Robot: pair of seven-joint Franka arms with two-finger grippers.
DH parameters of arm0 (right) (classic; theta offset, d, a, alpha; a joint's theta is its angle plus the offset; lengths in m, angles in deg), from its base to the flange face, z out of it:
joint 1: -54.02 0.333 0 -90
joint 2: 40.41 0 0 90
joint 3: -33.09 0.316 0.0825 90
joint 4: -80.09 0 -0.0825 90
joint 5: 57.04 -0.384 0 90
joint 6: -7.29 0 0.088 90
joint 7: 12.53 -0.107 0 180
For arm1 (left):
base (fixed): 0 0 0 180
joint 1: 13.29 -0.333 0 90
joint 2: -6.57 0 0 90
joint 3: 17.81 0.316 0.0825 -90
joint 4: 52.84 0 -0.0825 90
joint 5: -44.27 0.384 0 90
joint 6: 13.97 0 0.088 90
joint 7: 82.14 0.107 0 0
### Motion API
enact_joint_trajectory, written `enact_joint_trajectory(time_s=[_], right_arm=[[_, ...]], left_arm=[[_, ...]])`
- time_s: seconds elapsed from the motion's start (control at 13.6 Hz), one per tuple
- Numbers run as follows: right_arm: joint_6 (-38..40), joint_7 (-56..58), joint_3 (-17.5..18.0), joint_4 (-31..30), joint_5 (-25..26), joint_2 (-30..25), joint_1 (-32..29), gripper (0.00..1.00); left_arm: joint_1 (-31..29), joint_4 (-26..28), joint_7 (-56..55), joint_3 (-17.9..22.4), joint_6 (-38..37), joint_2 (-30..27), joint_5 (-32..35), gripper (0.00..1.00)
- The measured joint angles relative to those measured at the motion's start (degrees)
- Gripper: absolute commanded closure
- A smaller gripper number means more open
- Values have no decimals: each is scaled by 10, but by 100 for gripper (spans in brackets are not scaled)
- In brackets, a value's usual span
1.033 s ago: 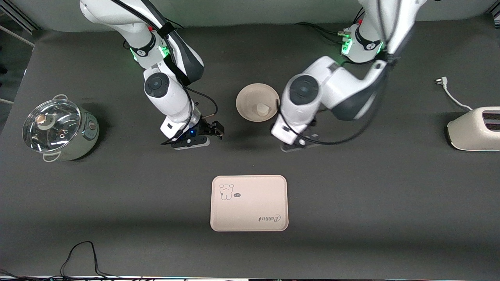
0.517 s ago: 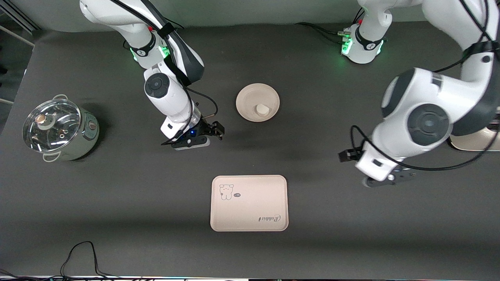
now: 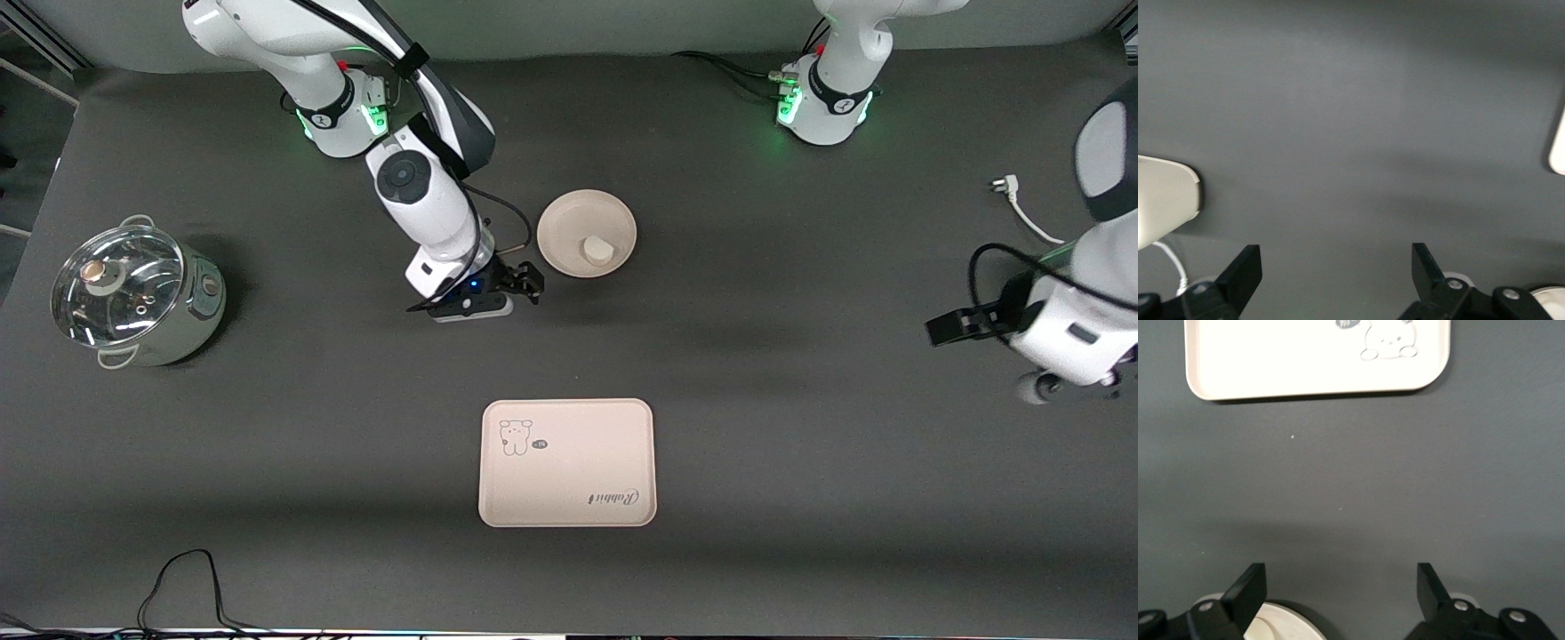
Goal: Place bun in plate and plate on tray
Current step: 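Withdraw the left gripper from the plate toward its rest pose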
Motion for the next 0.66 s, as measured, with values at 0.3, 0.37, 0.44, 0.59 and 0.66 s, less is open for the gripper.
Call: enact_joint_trajectory(time_s=[0.3, 0.37, 0.44, 0.59, 0.66], right_arm=[[-40, -4, 0, -23, 0, 15, 11, 0], [-44, -4, 0, -24, 0, 18, 13, 0], [-44, -4, 0, -25, 0, 20, 14, 0], [-44, -6, 0, -25, 0, 25, 16, 0], [-44, -11, 0, -26, 0, 28, 19, 0]], left_arm=[[-2, 52, 11, 50, -26, -63, -7, 0], [-6, 61, 12, 53, -27, -64, -7, 0], [-11, 70, 13, 53, -28, -60, -7, 0], [-31, 88, 13, 33, -29, -39, -7, 0], [-44, 96, 13, 20, -29, -29, -7, 0]])
